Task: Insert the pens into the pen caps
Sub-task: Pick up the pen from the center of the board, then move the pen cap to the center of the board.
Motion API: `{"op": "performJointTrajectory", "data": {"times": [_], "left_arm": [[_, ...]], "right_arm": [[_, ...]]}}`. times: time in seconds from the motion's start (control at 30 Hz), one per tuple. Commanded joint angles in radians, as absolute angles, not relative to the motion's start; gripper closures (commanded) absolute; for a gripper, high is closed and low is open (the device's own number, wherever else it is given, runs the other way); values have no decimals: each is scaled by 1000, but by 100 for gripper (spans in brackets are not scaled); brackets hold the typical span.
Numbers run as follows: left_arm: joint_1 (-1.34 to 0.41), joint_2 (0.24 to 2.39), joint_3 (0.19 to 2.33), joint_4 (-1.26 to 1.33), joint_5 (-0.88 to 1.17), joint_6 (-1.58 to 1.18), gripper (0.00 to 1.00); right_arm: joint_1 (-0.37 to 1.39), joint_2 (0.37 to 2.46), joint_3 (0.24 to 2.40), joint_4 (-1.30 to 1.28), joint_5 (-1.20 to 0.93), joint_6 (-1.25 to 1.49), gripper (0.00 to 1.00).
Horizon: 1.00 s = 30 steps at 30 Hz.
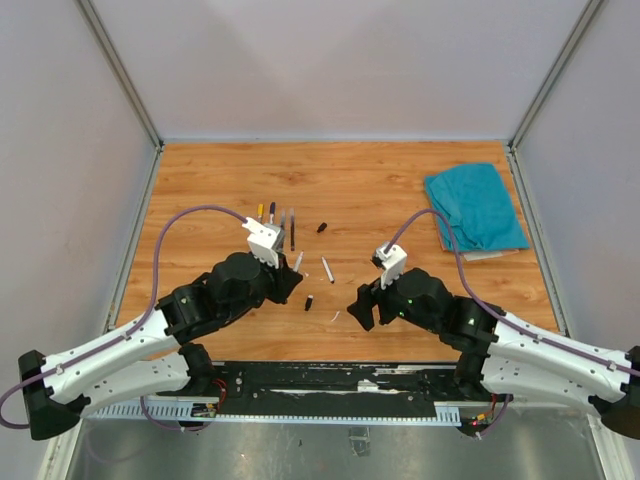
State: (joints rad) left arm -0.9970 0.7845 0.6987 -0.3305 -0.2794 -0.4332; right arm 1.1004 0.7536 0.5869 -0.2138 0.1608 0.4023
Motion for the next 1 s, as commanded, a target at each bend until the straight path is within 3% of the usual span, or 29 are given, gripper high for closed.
{"op": "performJointTrajectory", "data": {"times": [0.0,0.13,0.4,0.7,0.97], "left_arm": [[-994,735,672,-290,-323,-402,100],[-956,739,677,-314,-329,-402,99],[-677,694,669,-342,-125,-396,100],[-666,619,767,-433,-156,-320,100],[-666,536,741,-419,-196,-318,100]], "right_arm": [[1115,844,653,-268,182,581,25],[1092,939,691,-286,223,687,24],[976,1143,780,-313,149,823,23],[966,1463,1036,-456,139,857,24],[968,1627,1148,-480,147,895,26]]}}
